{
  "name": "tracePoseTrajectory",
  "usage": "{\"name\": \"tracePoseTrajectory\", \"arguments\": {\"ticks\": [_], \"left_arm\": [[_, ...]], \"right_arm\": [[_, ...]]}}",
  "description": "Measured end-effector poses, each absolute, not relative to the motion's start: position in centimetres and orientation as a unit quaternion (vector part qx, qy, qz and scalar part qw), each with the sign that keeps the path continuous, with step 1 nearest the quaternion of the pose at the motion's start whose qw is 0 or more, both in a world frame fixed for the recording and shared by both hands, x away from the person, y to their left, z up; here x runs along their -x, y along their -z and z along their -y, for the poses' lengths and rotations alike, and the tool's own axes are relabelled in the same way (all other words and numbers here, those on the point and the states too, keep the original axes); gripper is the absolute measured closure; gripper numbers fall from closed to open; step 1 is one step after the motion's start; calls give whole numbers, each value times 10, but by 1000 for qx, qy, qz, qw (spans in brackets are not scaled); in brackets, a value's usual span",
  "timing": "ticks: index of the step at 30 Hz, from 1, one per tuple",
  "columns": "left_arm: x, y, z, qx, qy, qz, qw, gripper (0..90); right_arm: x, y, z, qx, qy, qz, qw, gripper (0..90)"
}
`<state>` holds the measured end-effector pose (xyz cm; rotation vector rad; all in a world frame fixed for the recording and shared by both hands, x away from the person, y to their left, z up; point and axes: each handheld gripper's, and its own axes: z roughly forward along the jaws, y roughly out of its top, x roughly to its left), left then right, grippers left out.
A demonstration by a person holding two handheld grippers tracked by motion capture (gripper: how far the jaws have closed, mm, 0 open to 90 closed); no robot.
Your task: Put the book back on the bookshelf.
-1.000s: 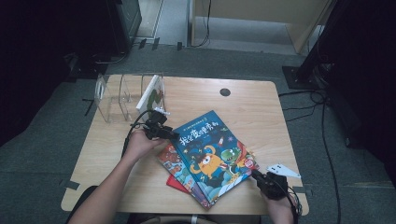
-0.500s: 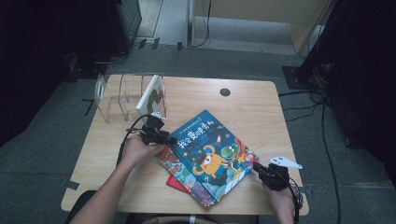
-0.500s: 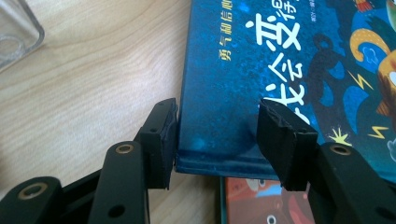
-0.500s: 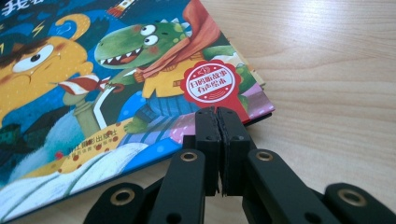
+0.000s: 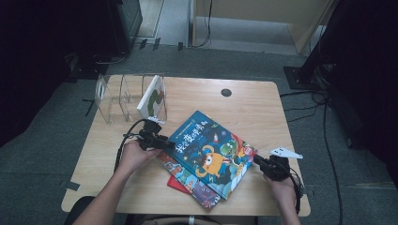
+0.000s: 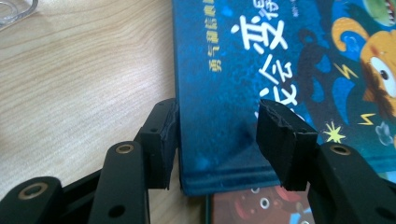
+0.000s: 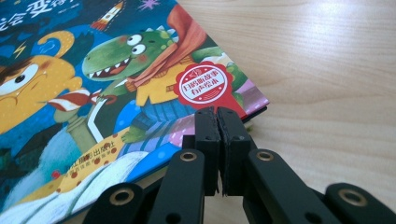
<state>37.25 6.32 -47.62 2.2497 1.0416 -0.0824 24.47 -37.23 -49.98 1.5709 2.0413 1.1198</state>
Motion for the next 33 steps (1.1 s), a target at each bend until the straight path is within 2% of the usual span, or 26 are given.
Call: {"name": "tracePoseTrajectory", "arguments": {"ticks": [19,33], "left_arm": [[-380,482,-68,-844,27,-420,334,472],[-366,480,-76,-845,27,-425,323,477]], "right_arm": [[-276,503,362,-528,-398,-732,166,883],[-284,502,357,-524,-397,-736,160,898]]}}
